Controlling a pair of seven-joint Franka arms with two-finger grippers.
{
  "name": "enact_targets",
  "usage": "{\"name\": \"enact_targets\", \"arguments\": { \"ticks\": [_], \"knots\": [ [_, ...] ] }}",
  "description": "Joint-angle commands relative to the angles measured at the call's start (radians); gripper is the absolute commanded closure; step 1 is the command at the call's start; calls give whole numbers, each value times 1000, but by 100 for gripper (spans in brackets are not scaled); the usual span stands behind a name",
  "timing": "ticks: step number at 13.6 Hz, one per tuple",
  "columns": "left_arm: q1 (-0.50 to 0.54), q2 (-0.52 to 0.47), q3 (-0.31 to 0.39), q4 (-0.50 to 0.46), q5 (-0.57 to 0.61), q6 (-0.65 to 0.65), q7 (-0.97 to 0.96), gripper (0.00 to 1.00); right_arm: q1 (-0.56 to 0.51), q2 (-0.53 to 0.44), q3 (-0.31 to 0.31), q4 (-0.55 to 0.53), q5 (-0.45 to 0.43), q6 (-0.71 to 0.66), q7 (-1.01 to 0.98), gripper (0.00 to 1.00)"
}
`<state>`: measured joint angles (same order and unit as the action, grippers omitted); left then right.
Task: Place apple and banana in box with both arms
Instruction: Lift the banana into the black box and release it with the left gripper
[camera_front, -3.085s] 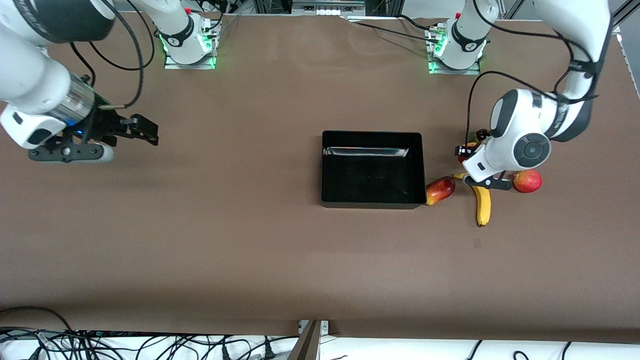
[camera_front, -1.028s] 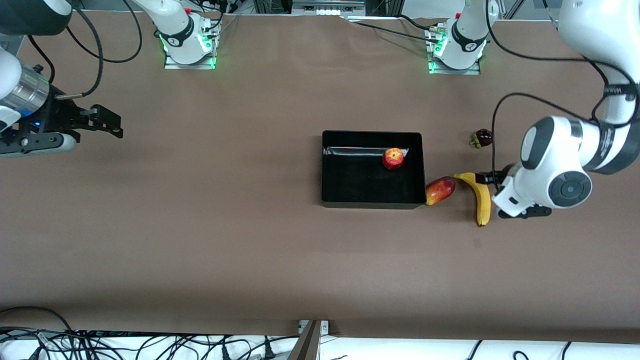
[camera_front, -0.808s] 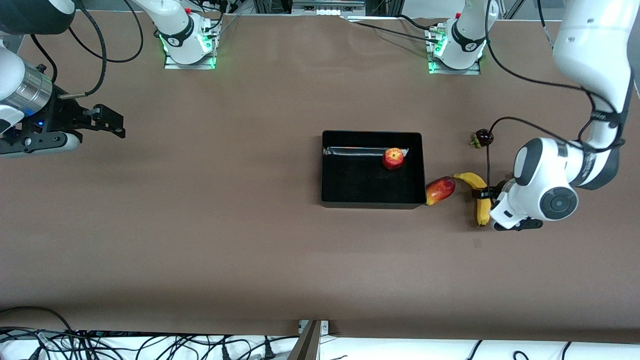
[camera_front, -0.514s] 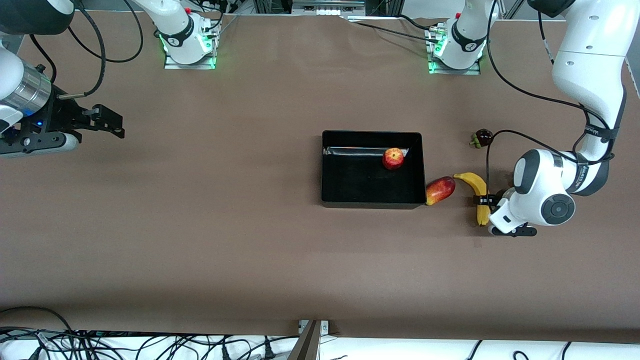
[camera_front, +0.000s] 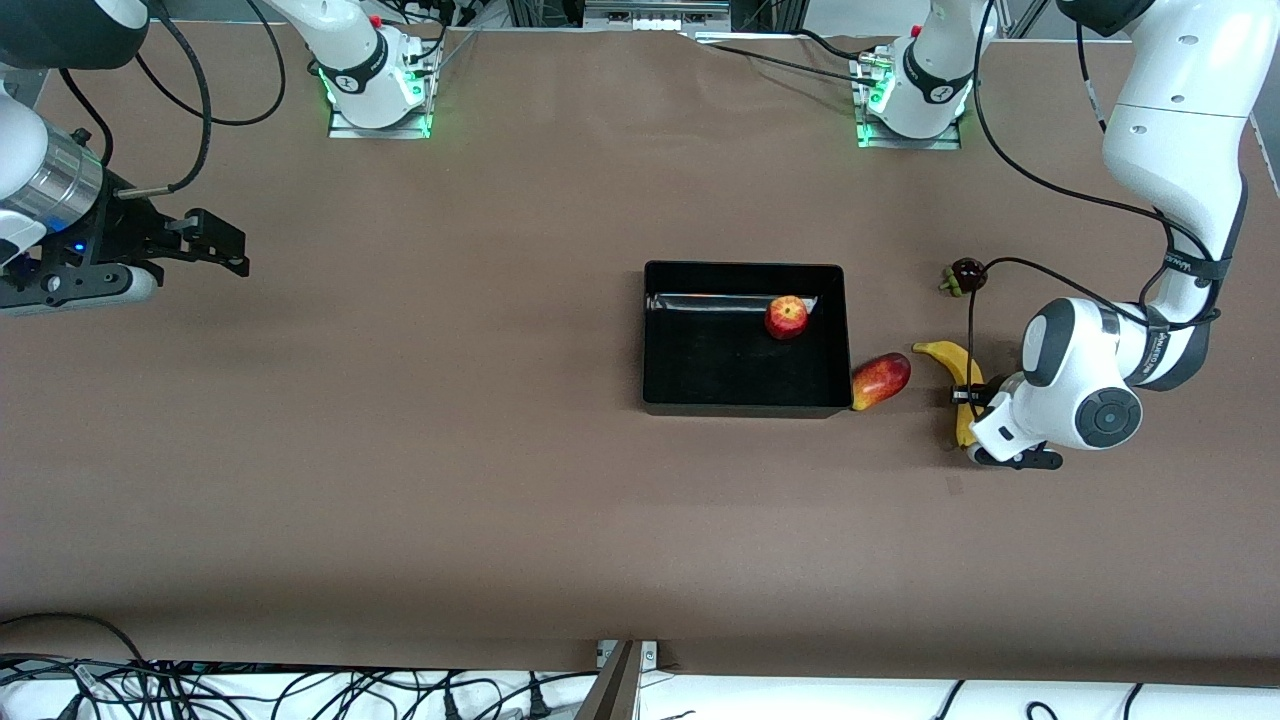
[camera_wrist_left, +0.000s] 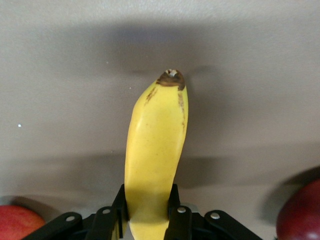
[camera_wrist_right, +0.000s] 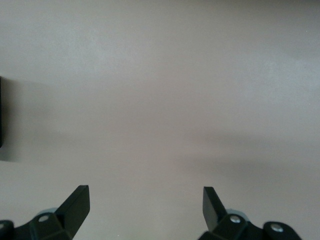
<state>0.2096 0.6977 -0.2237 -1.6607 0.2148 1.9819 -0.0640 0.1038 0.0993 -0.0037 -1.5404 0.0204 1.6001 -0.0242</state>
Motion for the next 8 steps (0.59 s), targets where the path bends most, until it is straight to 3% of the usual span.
{"name": "enact_targets", "arguments": {
  "ticks": [1, 4, 6, 8],
  "knots": [
    [-1, -104, -41, 56, -9, -179, 33, 100, 1, -3, 2, 9, -11, -2, 4, 0],
    [-7, -113, -152, 194, -21, -339, 23, 100, -1, -1, 2, 9, -11, -2, 4, 0],
    [-16, -112, -268, 245, -60, -367, 6, 100, -1, -3, 2, 9, -13, 0, 4, 0],
    [-76, -98, -306, 251, -110, -357, -132, 100, -1, -3, 2, 9, -13, 0, 4, 0]
  ]
}}
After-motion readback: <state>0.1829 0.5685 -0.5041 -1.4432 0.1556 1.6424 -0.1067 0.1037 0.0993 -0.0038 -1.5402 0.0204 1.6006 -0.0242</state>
